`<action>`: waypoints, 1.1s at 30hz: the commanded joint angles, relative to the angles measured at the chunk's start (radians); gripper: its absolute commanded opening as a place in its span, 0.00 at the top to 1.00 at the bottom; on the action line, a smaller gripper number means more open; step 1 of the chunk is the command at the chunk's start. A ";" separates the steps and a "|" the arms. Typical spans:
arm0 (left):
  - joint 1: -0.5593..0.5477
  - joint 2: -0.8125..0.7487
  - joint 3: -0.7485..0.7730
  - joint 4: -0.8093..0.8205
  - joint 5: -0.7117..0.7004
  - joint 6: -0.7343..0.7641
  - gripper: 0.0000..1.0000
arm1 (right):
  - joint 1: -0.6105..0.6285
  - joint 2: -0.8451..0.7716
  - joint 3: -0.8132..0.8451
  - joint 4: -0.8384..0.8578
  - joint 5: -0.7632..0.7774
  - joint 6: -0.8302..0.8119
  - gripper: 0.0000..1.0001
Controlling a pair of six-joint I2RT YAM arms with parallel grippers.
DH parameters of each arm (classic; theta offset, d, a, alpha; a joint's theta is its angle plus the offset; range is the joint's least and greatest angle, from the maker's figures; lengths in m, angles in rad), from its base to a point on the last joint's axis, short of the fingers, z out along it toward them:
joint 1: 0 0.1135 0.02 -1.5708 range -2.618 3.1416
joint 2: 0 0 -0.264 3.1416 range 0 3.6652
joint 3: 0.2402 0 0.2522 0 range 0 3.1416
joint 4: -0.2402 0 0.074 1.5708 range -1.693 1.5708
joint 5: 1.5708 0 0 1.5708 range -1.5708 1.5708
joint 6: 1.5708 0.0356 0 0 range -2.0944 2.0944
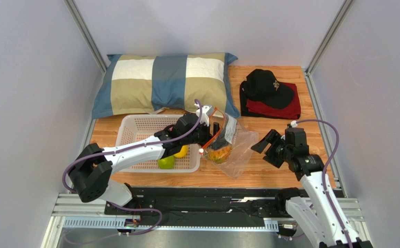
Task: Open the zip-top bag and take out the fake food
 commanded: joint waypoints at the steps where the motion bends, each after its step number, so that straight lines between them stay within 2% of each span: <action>1: 0.009 0.029 0.107 0.022 -0.017 -0.041 1.00 | 0.044 -0.151 -0.048 -0.069 -0.139 -0.042 0.26; 3: 0.012 0.045 0.135 0.016 0.004 -0.047 1.00 | 0.087 -0.222 -0.079 -0.058 -0.191 -0.028 0.23; 6: 0.017 0.048 0.150 0.016 0.024 -0.063 1.00 | 0.182 -0.245 -0.157 0.006 -0.208 -0.019 0.22; 11: 0.028 0.043 0.153 0.022 0.085 -0.101 1.00 | 0.418 -0.162 -0.182 0.137 -0.073 0.009 0.22; 17: 0.034 0.014 0.118 0.053 0.139 -0.145 1.00 | 0.562 -0.010 -0.140 0.278 0.094 -0.048 0.22; 20: 0.041 0.002 0.106 0.045 0.141 -0.147 1.00 | 0.569 -0.001 -0.140 0.292 0.160 -0.047 0.30; 22: 0.048 -0.009 0.083 0.053 0.121 -0.150 1.00 | 0.567 -0.015 -0.139 0.269 0.182 -0.033 0.51; 23: 0.055 -0.020 0.072 0.076 0.116 -0.155 1.00 | 0.567 -0.035 -0.142 0.258 0.192 -0.027 0.66; 24: 0.061 -0.024 0.063 0.087 0.107 -0.159 1.00 | 0.567 -0.048 -0.142 0.241 0.206 -0.004 0.89; 25: 0.066 -0.029 0.051 0.096 0.092 -0.162 1.00 | 0.567 -0.062 -0.143 0.194 0.252 0.010 1.00; 33: 0.094 -0.073 0.030 0.088 -0.065 -0.116 1.00 | 0.569 -0.234 -0.150 -0.111 0.398 0.172 1.00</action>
